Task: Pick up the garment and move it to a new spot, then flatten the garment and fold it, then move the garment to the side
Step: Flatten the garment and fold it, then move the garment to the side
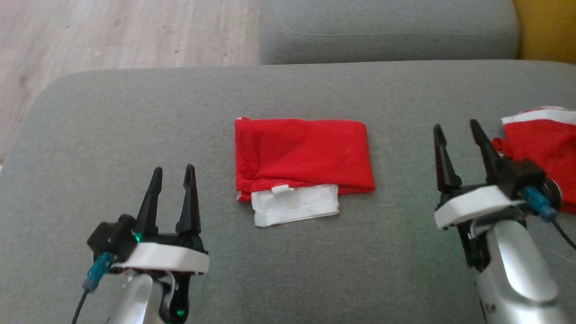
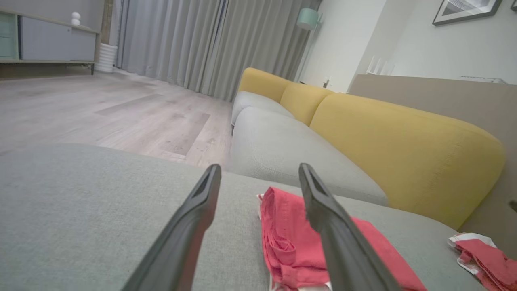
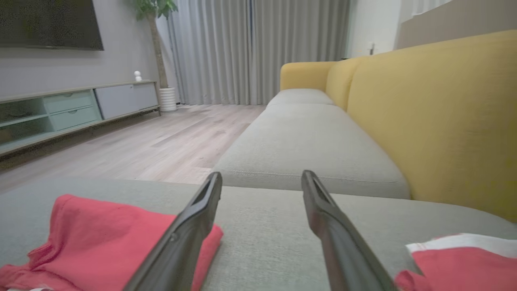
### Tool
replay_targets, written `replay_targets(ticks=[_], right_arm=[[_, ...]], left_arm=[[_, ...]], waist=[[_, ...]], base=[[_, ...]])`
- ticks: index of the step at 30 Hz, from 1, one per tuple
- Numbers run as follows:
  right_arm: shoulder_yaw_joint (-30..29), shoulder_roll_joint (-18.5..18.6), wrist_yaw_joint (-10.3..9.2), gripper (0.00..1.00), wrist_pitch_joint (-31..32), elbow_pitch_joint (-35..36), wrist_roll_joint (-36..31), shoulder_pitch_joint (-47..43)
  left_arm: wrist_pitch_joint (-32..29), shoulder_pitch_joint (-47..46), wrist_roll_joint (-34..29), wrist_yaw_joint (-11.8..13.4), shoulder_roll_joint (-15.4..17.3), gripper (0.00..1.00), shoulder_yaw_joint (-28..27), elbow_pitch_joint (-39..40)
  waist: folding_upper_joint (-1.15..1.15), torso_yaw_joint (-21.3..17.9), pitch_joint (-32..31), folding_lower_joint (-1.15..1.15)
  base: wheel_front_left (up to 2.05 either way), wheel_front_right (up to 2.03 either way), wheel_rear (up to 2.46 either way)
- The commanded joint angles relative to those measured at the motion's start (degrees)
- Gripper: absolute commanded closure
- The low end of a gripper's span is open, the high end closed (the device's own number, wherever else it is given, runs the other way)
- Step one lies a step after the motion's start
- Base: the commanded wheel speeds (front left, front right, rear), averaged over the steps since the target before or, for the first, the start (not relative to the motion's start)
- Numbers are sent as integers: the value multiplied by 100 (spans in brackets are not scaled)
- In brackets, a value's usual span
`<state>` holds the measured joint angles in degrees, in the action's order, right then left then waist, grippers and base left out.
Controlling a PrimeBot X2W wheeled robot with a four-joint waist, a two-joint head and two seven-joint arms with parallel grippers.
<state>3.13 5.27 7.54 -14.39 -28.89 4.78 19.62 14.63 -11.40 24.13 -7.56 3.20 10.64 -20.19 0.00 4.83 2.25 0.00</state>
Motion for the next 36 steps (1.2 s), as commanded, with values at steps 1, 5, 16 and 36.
replay_targets(ticks=[1,5,16,36], right_arm=[[27,-77,-5,0,-61,311,-92,27],[-175,-194,-5,0,-61,655,-287,-373],[-142,-237,-5,0,-61,840,-145,-603],[424,-239,-5,0,771,-499,201,640]], left_arm=[[37,-142,-69,9,69,0,-256,195],[37,-64,-85,8,59,0,-291,245],[37,-57,-54,8,16,0,-409,395],[37,-693,107,8,-23,0,147,367]], waist=[[0,-100,22,0],[0,-180,48,0],[0,-204,189,0],[0,531,976,0]], base=[[0,0,0],[0,0,0],[0,0,0],[0,0,0]])
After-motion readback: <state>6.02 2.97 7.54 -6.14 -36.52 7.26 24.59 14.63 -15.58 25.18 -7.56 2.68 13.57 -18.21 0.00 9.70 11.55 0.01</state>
